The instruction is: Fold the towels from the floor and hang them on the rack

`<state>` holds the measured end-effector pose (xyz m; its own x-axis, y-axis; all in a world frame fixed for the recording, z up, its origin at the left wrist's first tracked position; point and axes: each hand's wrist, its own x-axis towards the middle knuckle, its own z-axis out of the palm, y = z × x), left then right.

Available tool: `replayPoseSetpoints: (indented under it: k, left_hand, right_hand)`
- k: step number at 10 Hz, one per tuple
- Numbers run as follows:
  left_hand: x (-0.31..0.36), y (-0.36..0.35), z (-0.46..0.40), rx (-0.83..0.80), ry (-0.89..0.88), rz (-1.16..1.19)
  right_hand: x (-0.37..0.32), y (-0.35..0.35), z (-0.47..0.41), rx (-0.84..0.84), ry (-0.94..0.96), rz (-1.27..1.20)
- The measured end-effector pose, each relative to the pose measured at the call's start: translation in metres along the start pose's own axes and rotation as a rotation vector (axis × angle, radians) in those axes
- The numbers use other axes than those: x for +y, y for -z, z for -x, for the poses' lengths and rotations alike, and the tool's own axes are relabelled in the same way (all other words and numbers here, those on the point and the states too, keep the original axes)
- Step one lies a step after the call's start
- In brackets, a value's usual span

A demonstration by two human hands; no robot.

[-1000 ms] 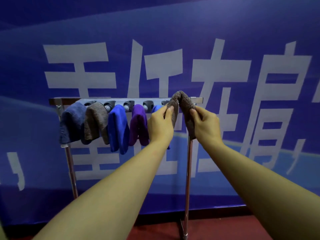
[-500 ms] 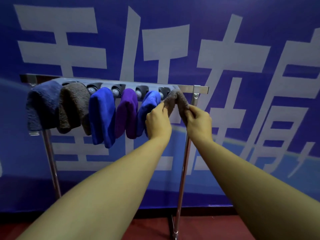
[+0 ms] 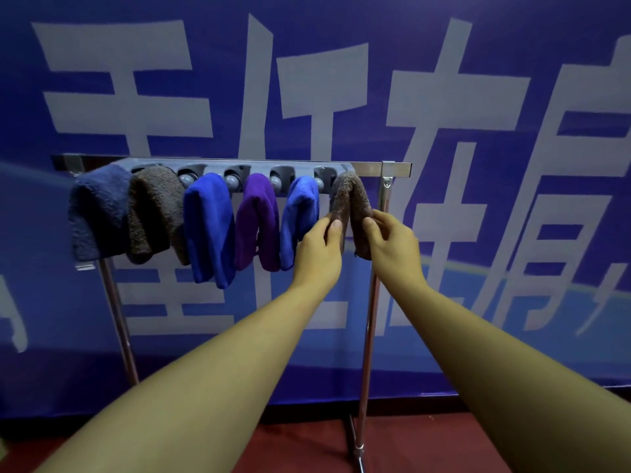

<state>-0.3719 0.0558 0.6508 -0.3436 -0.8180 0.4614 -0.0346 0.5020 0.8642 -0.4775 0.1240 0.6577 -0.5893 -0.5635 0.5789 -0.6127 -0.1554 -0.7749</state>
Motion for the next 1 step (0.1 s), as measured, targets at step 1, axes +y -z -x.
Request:
replayPoseSetpoints:
  k: [1]
  left_hand:
    - [0.0187,0.0228,0.0159,0.015,-0.001,0.029]
  right_hand:
    - [-0.0213,0.0110,0.0127,0.042,-0.002,0.009]
